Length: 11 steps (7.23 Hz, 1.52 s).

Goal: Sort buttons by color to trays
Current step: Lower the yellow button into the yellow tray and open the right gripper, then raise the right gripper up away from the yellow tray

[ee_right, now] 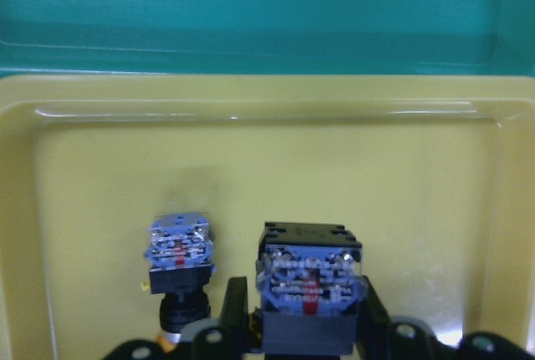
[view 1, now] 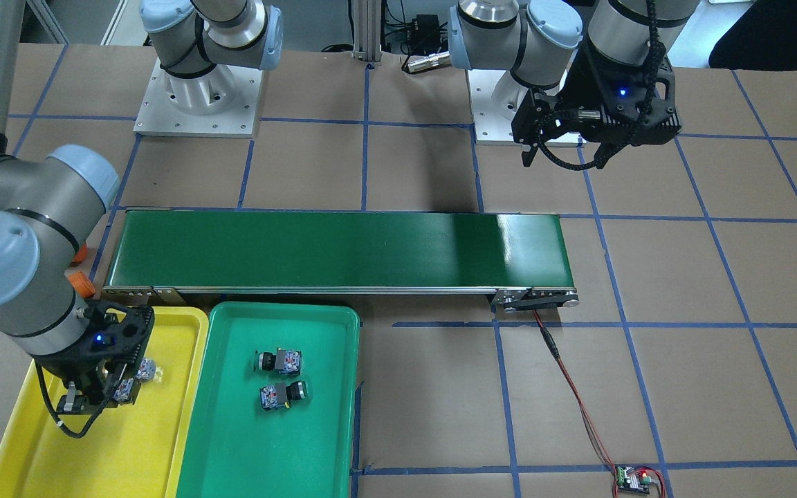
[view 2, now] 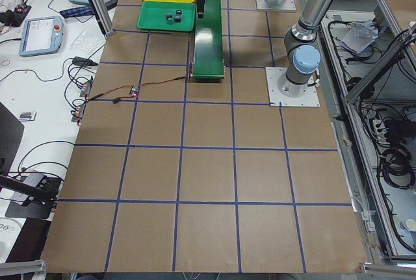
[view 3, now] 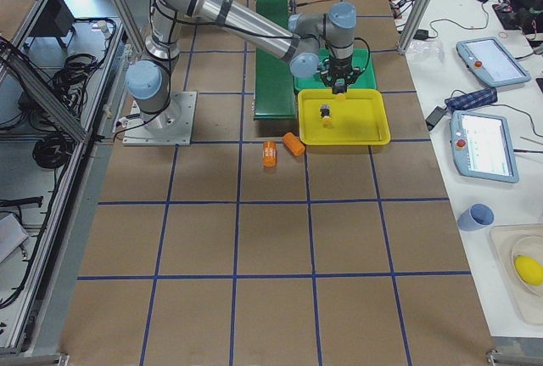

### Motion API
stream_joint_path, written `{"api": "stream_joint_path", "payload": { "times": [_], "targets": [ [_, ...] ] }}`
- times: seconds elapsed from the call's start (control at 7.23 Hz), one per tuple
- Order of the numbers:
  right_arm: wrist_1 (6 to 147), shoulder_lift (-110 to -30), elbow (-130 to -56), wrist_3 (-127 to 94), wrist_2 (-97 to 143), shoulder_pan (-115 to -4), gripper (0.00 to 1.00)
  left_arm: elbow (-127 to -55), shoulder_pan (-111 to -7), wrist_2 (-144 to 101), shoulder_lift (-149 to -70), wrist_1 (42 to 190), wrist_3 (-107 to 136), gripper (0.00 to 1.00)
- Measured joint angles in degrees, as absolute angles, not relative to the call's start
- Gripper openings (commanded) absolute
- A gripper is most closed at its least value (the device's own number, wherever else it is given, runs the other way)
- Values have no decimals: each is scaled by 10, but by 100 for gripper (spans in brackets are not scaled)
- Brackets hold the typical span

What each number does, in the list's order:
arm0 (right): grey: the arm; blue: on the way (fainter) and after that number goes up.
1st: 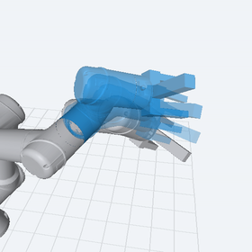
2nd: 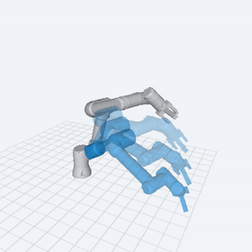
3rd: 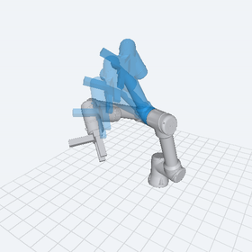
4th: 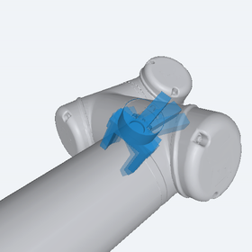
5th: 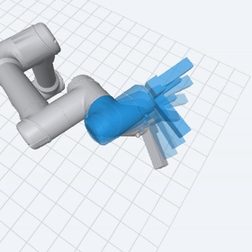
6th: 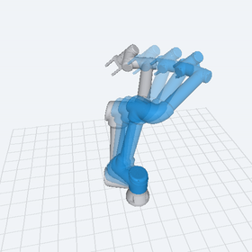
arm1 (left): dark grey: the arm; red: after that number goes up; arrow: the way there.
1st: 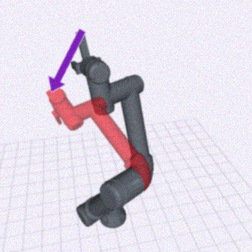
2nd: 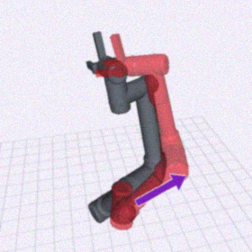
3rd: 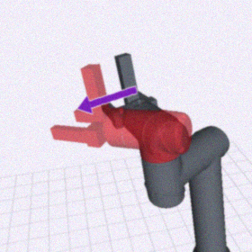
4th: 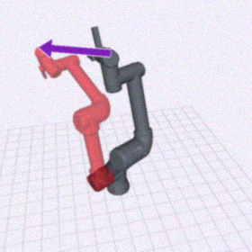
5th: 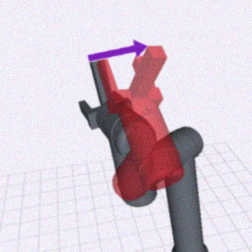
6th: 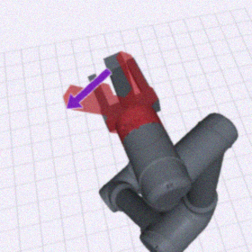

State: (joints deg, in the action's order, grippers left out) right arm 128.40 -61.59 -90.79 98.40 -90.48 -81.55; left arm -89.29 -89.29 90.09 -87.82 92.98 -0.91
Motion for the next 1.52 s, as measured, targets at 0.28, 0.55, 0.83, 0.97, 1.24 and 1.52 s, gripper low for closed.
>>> {"api": "stream_joint_path", "payload": {
  "times": [0.28, 0.55, 0.83, 0.97, 1.24, 1.52],
  "targets": [
    [1314, -582, -897, 991, -903, -811, 100, -891, -894, 901, -878, 929, -8, 100],
    [1312, -580, -900, 991, -903, -810, 100, -890, -894, 901, -879, 929, -10, 100],
    [1257, -623, -902, 988, -903, -813, 100, -887, -893, 907, -879, 930, -13, 100],
    [1202, -667, -902, 979, -902, -816, 100, -886, -893, 909, -880, 930, -14, 100],
    [1104, -757, -900, 901, -901, -839, 100, -884, -893, 910, -879, 930, -13, 100],
    [1027, -833, -896, 783, -900, -874, 100, -883, -893, 910, -879, 930, -13, 100]
  ]
}}
